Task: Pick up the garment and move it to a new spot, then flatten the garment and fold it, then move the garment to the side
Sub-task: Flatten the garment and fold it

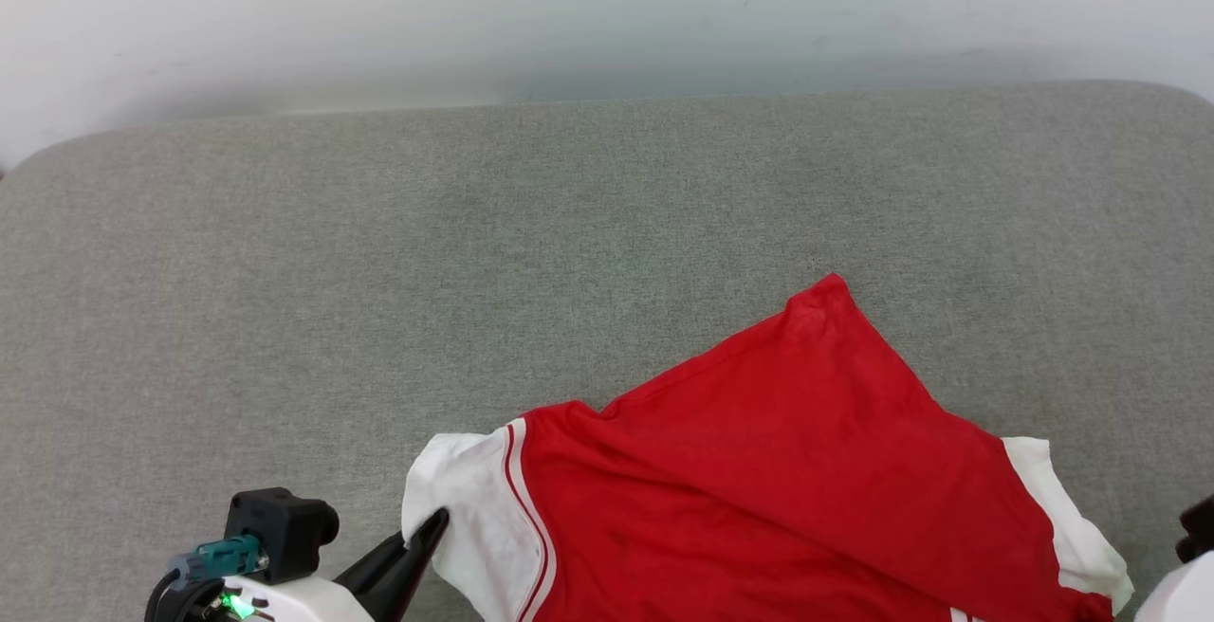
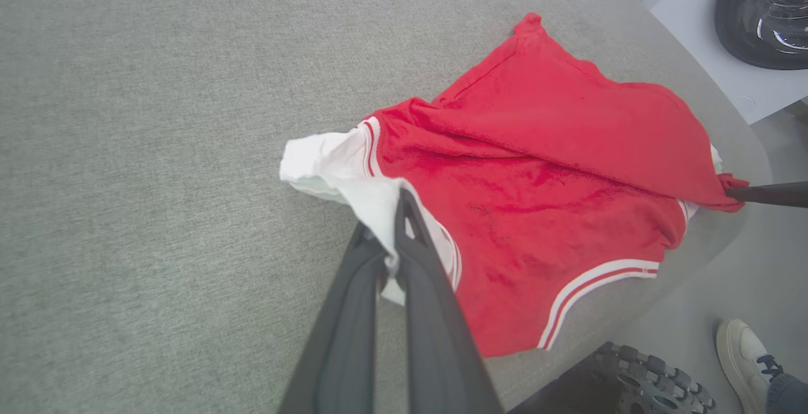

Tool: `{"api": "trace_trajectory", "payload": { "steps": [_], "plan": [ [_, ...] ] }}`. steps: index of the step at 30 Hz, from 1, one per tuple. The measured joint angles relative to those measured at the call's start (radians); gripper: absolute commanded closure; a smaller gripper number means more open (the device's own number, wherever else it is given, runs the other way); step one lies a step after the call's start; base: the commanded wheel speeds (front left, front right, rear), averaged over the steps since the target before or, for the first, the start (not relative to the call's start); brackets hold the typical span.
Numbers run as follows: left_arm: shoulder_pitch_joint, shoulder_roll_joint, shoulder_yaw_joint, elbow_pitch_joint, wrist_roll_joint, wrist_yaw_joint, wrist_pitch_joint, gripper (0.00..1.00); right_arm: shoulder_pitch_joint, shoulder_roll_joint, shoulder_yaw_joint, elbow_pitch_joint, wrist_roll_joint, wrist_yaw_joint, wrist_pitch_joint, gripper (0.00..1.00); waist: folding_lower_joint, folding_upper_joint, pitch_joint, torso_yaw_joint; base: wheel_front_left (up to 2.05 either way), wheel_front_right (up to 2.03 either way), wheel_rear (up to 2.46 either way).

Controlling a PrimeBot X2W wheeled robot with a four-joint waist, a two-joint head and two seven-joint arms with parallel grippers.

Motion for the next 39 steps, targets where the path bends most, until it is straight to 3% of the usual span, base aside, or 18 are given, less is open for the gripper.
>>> {"api": "trace_trajectory", "payload": {
  "steps": [9,17,28,39],
  "plan": [
    [-0.008,0.016,-0.013,-0.026,0.025,0.009,0.019,1.00,-0.130,-0.070,0.043,-0.110,0.075,0.000,-0.010,0.00,0.0001,0.0000,0.013,0.030,0.00,0.00,0.00],
    [-0.049,0.007,-0.031,-0.063,0.056,0.004,0.038,1.00,-0.347,-0.087,0.118,-0.146,0.085,0.000,0.062,0.00,0.0002,0.0000,0.066,0.088,0.00,0.00,0.00],
    [-0.135,-0.022,-0.071,-0.089,0.107,-0.024,0.069,1.00,-0.625,-0.107,0.206,0.103,-0.026,0.000,0.070,0.00,0.0003,0.0000,0.178,0.210,0.00,0.00,0.00],
    [-0.183,-0.089,-0.117,-0.047,0.124,-0.063,0.062,1.00,-0.694,-0.178,0.272,0.265,-0.079,0.000,0.100,0.00,0.0003,0.0000,0.266,0.325,0.00,0.00,0.00]
  ]
}}
